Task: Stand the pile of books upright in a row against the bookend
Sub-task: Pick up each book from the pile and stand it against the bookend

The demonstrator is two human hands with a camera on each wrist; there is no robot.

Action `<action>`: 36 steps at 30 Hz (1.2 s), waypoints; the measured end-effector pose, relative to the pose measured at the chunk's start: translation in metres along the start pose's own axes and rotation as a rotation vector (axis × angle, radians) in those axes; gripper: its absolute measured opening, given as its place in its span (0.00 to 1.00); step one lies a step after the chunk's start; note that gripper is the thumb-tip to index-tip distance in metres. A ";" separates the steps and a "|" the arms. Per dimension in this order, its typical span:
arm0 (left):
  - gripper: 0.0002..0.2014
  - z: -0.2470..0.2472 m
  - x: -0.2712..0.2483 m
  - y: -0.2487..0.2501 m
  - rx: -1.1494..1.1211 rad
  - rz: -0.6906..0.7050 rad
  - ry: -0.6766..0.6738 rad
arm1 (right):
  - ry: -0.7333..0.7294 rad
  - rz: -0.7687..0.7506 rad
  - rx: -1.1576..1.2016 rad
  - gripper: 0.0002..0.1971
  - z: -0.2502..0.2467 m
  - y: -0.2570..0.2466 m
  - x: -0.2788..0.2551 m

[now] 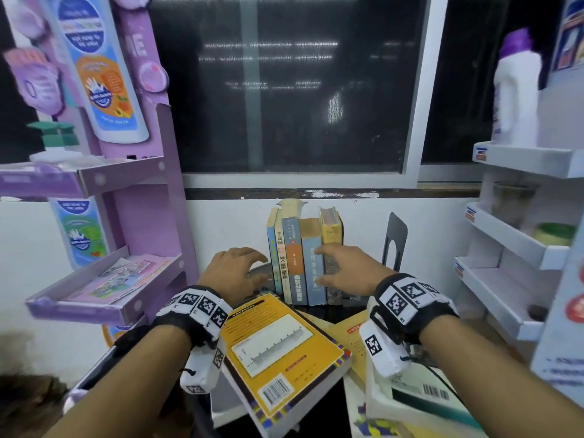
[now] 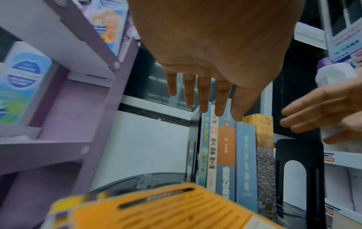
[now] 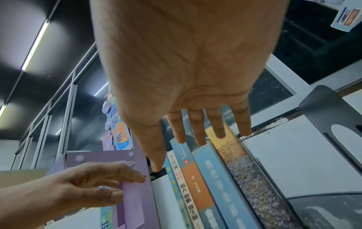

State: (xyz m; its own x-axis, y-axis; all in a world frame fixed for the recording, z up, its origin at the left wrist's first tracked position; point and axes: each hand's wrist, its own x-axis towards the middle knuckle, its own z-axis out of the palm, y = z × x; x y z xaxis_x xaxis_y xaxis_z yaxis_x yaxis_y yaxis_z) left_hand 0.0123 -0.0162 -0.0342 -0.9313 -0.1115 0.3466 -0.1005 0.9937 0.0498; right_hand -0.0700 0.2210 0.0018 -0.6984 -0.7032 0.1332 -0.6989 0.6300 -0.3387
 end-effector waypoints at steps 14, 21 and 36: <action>0.32 0.032 -0.073 -0.044 -0.524 -0.525 -0.332 | -0.283 -0.003 0.030 0.38 0.066 -0.041 0.002; 0.44 0.069 -0.070 -0.066 -0.717 -0.641 -0.384 | -0.392 0.071 -0.014 0.42 0.085 -0.049 0.011; 0.31 0.059 -0.063 -0.059 -0.731 -0.723 -0.323 | -0.477 0.174 -0.093 0.40 0.095 -0.045 0.021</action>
State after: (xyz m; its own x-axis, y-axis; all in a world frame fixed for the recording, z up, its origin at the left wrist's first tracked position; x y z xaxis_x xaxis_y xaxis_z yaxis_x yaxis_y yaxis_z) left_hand 0.0560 -0.0669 -0.1140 -0.7941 -0.5550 -0.2479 -0.5306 0.4341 0.7280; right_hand -0.0387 0.1469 -0.0683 -0.6725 -0.6439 -0.3648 -0.6044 0.7623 -0.2313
